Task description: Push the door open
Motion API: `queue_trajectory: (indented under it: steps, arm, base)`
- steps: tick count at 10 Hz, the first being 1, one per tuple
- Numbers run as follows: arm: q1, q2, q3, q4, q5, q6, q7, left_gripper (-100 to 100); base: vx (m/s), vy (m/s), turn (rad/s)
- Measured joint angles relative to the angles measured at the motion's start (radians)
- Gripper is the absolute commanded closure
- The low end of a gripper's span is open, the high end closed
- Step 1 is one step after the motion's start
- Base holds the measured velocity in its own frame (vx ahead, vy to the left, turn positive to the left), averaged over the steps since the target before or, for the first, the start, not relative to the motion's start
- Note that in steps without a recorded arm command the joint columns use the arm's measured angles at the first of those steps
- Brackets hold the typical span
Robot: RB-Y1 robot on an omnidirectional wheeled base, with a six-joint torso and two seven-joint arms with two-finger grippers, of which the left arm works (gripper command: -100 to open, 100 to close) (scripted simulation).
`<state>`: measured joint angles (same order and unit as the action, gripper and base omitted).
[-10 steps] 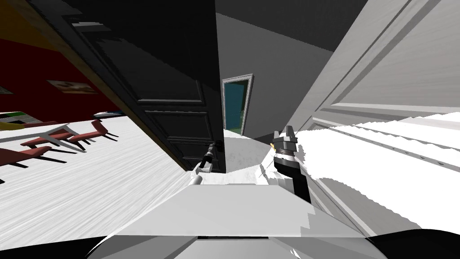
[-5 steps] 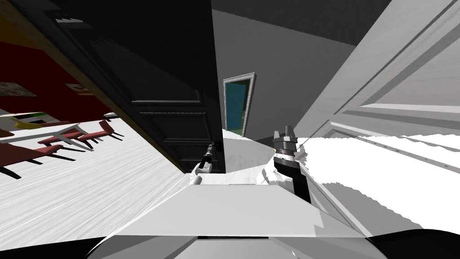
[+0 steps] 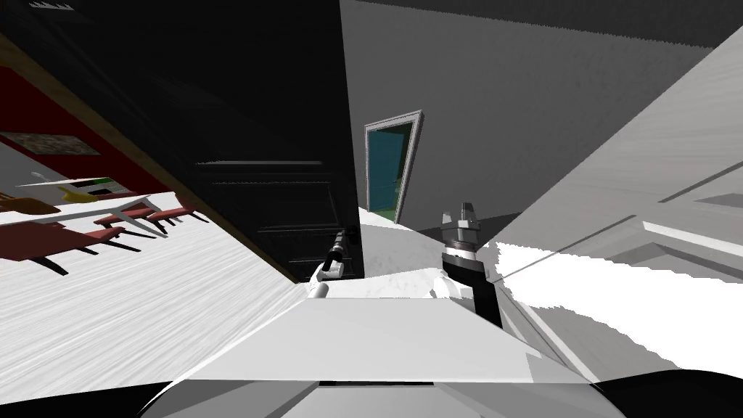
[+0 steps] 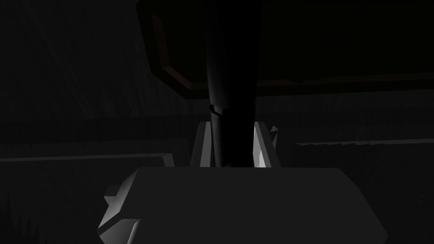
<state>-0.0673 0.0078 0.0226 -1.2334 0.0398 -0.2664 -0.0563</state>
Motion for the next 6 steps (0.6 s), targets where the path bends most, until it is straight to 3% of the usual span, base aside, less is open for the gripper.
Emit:
queue_trajectory:
  steps: [2, 3, 6]
  arm:
    - [0.007, -0.031, 0.026, -0.006, -0.003, -0.005, -0.016, 100]
    - [0.007, -0.033, 0.028, -0.008, -0.003, -0.005, -0.018, 100]
    - [0.028, -0.014, -0.026, -0.018, 0.029, 0.0, -0.048, 100]
  base:
    - [0.136, -0.086, 0.09]
    - [0.114, -0.014, 0.186]
    - [0.176, 0.004, 0.214]
